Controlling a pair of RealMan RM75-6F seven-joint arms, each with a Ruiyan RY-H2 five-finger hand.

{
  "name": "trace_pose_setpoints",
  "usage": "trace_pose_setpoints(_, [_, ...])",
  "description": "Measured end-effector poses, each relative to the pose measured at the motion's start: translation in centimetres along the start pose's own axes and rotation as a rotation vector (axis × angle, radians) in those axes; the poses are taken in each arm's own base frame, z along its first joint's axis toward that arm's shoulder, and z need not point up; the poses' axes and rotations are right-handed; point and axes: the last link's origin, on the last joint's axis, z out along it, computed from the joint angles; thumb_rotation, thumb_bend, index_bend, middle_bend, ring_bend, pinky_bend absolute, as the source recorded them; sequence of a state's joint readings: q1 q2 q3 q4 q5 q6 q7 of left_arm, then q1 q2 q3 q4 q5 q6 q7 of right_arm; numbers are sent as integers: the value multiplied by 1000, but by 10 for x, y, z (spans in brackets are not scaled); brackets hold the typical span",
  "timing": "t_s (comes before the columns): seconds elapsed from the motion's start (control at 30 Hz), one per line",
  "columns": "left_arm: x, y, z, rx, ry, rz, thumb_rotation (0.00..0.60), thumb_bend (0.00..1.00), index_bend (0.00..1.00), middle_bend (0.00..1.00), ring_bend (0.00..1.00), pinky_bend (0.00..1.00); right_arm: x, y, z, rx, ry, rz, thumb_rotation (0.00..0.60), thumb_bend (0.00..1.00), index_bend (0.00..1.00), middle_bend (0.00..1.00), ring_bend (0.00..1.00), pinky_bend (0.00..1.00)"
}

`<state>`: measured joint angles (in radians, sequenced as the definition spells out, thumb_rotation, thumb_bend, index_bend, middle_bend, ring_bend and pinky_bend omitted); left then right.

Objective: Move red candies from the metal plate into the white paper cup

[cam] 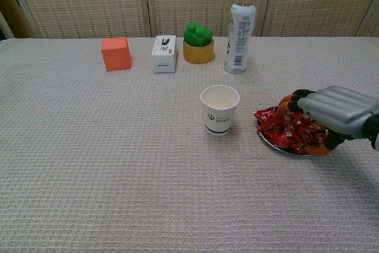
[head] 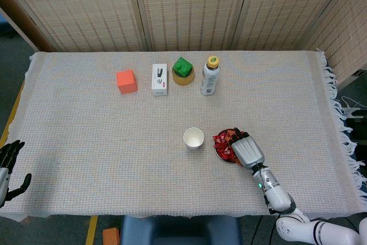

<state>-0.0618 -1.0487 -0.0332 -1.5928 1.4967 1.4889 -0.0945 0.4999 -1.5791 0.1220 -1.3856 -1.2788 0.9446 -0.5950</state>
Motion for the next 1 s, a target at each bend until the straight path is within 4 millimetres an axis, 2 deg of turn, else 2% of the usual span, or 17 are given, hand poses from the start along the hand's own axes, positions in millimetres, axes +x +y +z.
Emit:
trace_pose_setpoints(0.17, [0,0,-1,0,2,0,600,417,0,0,0,165,-2,-2,3,4,-8,-8,600,193,325,216,157,380])
trace_pose_setpoints(0.4, [1,-1,-1,1,3,-4,600,424,0,0,0,167,-4,-6,7,11,-2,-17,600,255,432,321,302,533])
trace_pose_setpoints(0.7, [1,-1,-1,3,1,-6,600,434,0,0,0,170,-4,-9,12,15,11,-28,600,275,528,413,411,682])
trace_pose_setpoints(1.0, [2,-3,0,8,0,-11,600,450,0,0,0,174,-2,-15,23,15,21,-46,600,314,602,511,523,768])
